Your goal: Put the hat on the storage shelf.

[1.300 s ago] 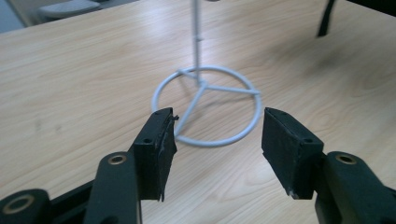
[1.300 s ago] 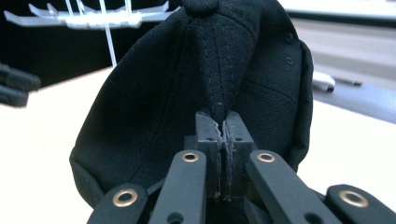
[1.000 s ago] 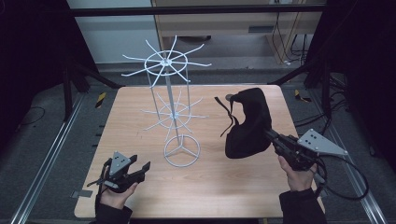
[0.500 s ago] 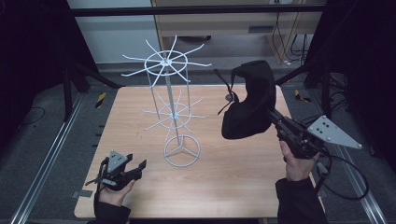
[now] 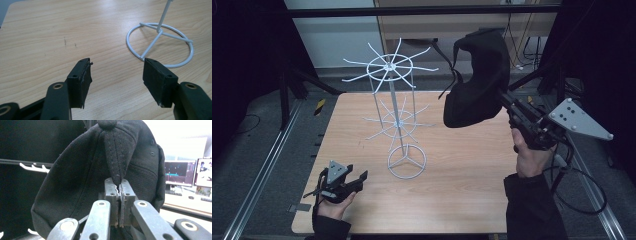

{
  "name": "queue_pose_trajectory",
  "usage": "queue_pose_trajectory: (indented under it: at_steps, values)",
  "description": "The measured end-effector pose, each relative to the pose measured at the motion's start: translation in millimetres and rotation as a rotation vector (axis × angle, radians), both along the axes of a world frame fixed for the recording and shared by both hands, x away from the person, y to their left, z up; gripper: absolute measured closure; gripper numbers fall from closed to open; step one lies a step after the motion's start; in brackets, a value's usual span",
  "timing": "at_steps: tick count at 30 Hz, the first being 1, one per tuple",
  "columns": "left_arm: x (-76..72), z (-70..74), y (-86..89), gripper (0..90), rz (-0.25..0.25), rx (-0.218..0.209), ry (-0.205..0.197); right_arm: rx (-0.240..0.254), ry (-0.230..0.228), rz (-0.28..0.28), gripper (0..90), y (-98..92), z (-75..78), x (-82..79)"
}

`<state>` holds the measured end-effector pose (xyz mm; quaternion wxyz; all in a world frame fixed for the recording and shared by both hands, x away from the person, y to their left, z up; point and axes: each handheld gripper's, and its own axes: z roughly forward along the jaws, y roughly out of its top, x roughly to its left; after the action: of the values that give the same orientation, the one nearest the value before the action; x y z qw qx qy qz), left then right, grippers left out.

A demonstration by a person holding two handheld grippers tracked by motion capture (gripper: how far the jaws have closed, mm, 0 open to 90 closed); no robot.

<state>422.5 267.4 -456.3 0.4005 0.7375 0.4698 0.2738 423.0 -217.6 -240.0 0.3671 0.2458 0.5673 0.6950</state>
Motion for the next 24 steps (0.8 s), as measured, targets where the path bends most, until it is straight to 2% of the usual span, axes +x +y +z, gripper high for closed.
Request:
queue_pose_trajectory:
  at_steps: [5, 11, 15, 19, 20, 24]
  values:
    - [0.1, -0.3, 0.2, 39.6, 0.000, 0.000, 0.001, 0.031, -0.036, 0.015, 87.9, 5.2, 16.5, 0.8]
    - [-0.1, -0.9, -1.0, 39.7, -0.002, 0.009, 0.008, 0.057, -0.076, 0.047, 87.9, 11.3, 28.4, -3.5]
    - [-0.1, -1.2, -2.0, 39.9, -0.003, 0.010, 0.006, 0.067, -0.085, 0.080, 87.8, 16.8, 33.8, -6.0]
    - [0.1, -1.7, -2.3, 40.0, -0.003, 0.013, 0.007, 0.078, -0.079, 0.115, 87.8, 22.4, 34.2, -4.9]
    - [-0.1, -1.6, -2.3, 40.1, -0.006, 0.016, 0.006, 0.083, -0.068, 0.133, 87.8, 27.0, 31.8, -3.0]
    - [-0.1, -1.5, -2.2, 40.1, -0.005, 0.016, 0.006, 0.064, -0.034, 0.136, 87.8, 35.2, 20.2, 3.9]
